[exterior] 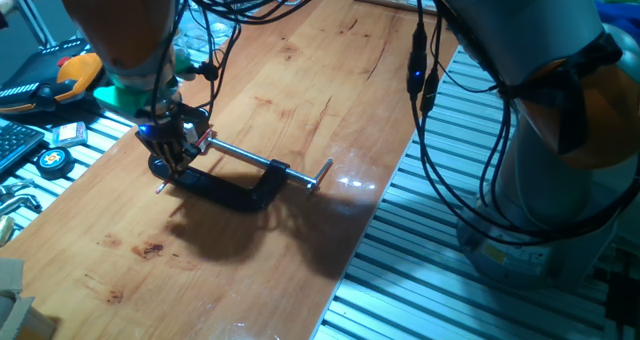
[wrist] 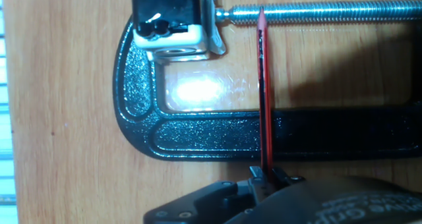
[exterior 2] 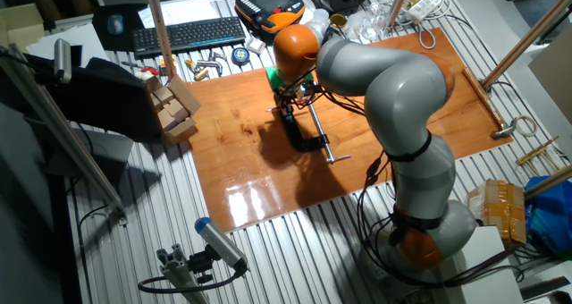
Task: Insert the pencil into the pencil sharpener
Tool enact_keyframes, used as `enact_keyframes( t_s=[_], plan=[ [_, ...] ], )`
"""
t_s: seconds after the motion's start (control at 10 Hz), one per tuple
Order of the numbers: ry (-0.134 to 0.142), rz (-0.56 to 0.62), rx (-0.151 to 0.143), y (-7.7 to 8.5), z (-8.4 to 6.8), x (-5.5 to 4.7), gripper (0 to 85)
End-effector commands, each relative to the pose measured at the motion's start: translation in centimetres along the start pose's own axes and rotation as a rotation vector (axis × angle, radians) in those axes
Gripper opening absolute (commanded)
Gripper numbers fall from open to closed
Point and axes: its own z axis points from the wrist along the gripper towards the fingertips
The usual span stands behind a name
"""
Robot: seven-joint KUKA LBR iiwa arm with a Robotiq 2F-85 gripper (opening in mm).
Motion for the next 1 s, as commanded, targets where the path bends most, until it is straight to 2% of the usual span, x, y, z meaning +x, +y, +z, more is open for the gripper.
enact_keyframes(
  t_s=[0.0, 0.3, 0.4, 0.6, 0.7, 0.9],
  plan=[
    [0.008, -0.001, 0.001, 0.0, 0.0, 0.0, 0.0],
    [0.025, -0.015, -0.003, 0.0, 0.0, 0.0, 0.0],
    [0.047, -0.005, 0.005, 0.0, 0.0, 0.0, 0.0],
    [0.075, 0.009, 0.01, 0.0, 0.0, 0.0, 0.0],
    [0.101, 0.007, 0.01, 0.0, 0.0, 0.2, 0.0],
    [0.076, 0.002, 0.01, 0.1, -0.4, 1.5, 0.0]
  ],
)
